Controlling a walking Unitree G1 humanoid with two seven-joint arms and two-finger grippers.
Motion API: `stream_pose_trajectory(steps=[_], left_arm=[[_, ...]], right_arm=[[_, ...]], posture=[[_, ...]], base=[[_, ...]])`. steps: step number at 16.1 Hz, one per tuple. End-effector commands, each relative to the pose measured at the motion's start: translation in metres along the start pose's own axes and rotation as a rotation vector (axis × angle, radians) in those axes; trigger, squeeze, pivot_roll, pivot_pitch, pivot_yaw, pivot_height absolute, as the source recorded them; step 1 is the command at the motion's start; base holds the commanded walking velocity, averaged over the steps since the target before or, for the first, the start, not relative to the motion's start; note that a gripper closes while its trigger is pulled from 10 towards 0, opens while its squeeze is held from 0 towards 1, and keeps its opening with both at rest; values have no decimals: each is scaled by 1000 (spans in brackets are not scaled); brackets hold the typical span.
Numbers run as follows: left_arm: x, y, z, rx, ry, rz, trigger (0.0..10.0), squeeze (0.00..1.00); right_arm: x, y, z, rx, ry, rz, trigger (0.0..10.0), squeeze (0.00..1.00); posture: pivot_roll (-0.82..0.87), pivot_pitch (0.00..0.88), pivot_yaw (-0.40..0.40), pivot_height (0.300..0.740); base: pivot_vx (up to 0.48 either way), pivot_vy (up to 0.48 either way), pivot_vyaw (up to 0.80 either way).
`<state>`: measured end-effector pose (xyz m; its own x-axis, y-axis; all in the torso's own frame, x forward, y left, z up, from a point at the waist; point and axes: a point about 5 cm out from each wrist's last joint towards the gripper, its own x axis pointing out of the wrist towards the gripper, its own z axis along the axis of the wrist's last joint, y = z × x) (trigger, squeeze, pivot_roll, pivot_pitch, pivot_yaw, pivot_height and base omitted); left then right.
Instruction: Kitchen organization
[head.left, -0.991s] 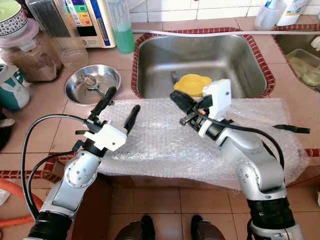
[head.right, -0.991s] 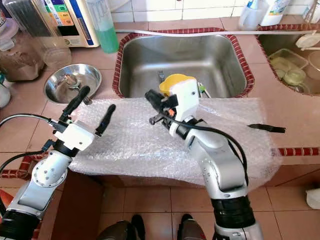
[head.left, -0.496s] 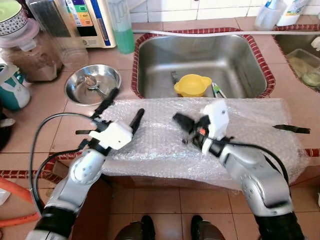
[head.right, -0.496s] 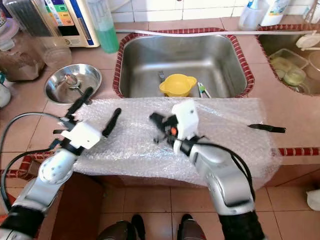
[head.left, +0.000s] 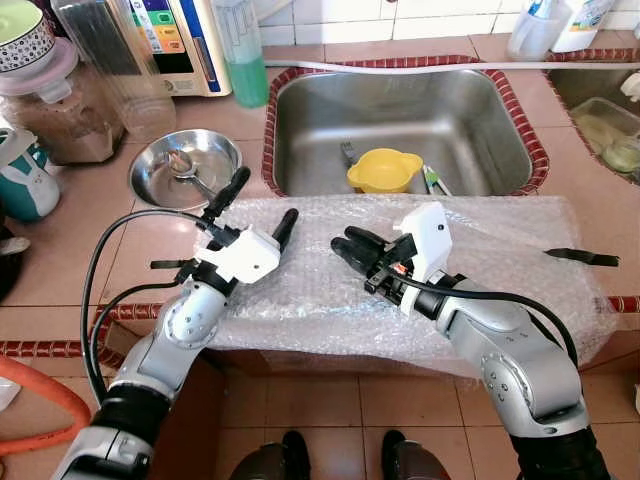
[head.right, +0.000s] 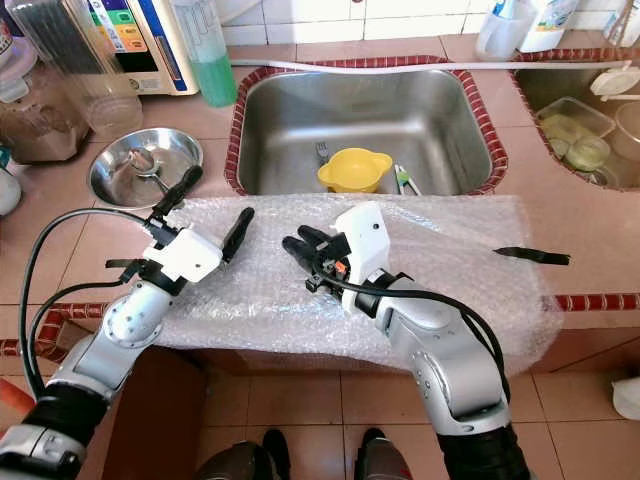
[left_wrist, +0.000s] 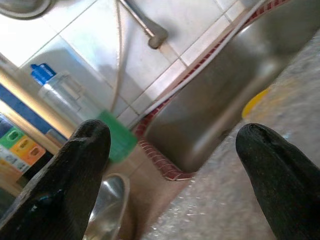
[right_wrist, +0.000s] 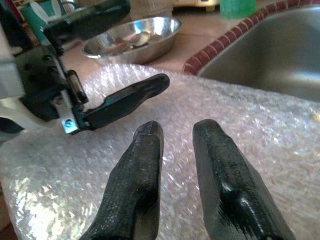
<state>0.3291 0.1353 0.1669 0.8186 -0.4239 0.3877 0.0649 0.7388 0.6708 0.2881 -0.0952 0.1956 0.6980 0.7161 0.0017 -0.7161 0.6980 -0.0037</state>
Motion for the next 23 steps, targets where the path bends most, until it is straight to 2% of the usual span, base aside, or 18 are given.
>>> stream_pose_trajectory(steps=[1,4,5,6,8,9,11,12,13,15,18,19,20,21,22,23], left_arm=[[-4,2,-10,18,53,7,10000,0],[-4,6,-22,16,116,36,10000,0],[-5,7,-23,16,123,39,10000,0],[-5,11,-27,-3,145,69,10000,0],[-5,17,-29,-52,156,124,10000,0],[-5,18,-23,-81,107,132,10000,0],[-10,11,-21,-86,94,84,10000,0],[-21,6,-25,-78,112,62,10000,0],[-23,5,-27,-75,120,60,10000,0],[-30,12,-37,-65,177,104,10000,0],[-22,22,-38,-66,176,136,10000,0],[-19,23,-37,-68,171,145,8314,0],[-17,23,-36,-70,169,145,4941,0],[-15,22,-35,-79,164,144,3647,0],[-15,22,-35,-80,163,143,1882,0],[-15,21,-35,-79,163,142,1843,0]], right_arm=[[1,7,7,-11,-35,38,10000,549],[2,8,10,-15,-47,42,10000,490],[2,8,11,-15,-49,43,10000,424],[2,9,12,-15,-56,48,10000,400],[2,10,12,-19,-58,51,10000,396],[2,10,12,-25,-55,58,10000,396],[2,10,12,-26,-54,60,10000,392],[2,10,12,-25,-54,59,10000,396],[2,10,12,-25,-54,59,10000,388],[2,10,12,-27,-55,59,10000,392],[3,9,14,-33,-61,63,10000,392],[4,9,15,-35,-64,63,10000,392],[4,9,15,-36,-64,62,10000,380],[3,9,15,-37,-66,59,10000,373],[3,9,15,-37,-66,57,10000,353],[3,9,15,-37,-66,57,10000,349]], posture=[[-171,261,97,740],[-173,260,97,740],[-175,259,98,740],[-174,258,98,740],[-173,258,97,740],[-171,256,99,740],[-170,257,100,740],[-168,258,100,740],[-166,259,100,740],[-164,260,96,740],[-166,262,92,740],[-168,261,93,740],[-171,262,94,740],[-174,262,96,740],[-175,262,96,740],[-175,263,97,740]], base=[[0,0,0],[0,0,0],[0,0,0],[0,0,0],[0,0,0],[0,0,0],[0,0,0],[0,0,0],[0,0,0],[0,0,0],[0,0,0],[0,0,0],[0,0,0],[0,0,0],[0,0,0],[0,0,0]])
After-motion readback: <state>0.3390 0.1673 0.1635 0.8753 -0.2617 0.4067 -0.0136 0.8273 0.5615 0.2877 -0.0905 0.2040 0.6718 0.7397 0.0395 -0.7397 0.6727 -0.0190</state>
